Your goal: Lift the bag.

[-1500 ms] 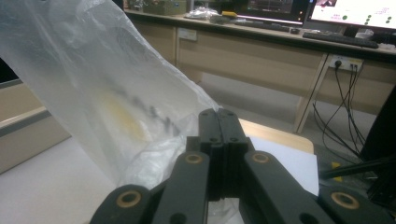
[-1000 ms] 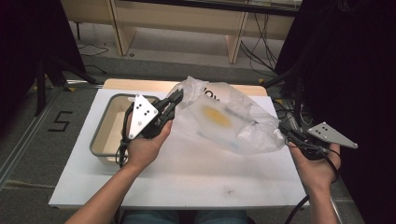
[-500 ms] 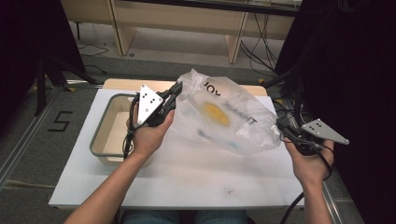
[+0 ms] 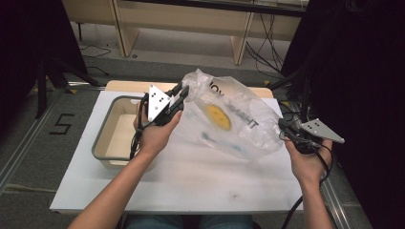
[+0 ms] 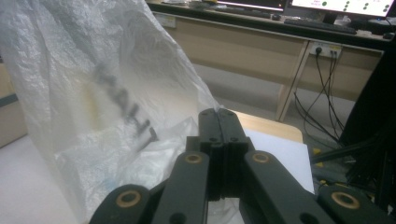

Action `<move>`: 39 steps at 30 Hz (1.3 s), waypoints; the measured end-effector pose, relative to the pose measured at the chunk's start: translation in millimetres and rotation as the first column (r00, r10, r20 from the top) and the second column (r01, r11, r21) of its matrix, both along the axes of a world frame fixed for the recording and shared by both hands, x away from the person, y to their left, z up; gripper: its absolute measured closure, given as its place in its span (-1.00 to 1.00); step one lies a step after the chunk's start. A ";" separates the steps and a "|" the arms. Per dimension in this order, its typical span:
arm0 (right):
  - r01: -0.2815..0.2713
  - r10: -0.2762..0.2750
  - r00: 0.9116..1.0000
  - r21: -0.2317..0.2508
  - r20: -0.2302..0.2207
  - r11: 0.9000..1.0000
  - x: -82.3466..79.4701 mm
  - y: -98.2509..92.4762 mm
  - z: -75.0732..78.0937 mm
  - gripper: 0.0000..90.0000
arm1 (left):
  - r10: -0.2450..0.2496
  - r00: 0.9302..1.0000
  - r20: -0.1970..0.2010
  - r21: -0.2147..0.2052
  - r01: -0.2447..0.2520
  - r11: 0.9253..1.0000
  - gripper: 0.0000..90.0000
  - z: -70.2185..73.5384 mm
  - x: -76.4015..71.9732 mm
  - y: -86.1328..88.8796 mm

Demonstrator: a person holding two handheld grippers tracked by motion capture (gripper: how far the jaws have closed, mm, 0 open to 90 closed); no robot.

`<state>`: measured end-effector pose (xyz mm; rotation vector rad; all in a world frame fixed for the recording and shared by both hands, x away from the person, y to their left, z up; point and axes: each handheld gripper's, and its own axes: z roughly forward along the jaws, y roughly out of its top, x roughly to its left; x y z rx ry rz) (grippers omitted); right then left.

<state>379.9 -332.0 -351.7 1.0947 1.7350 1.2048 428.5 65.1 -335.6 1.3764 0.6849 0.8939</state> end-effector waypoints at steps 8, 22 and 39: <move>0.035 -0.036 0.999 -0.013 -0.030 0.999 10.7 4.1 -10.3 1.00 | -0.010 0.999 -0.036 -0.009 0.010 1.000 -0.12 0.4 -2.7 -1.1; 0.042 -0.045 0.997 -0.042 -0.067 0.998 19.2 14.2 -20.5 1.00 | -0.062 0.998 0.012 -0.023 0.062 0.998 -0.31 16.5 -17.2 -10.9; 0.071 -0.076 0.993 -0.058 -0.095 0.996 24.8 17.3 -23.0 1.00 | -0.127 0.991 0.049 -0.065 0.130 0.989 -0.39 40.6 -37.3 -12.2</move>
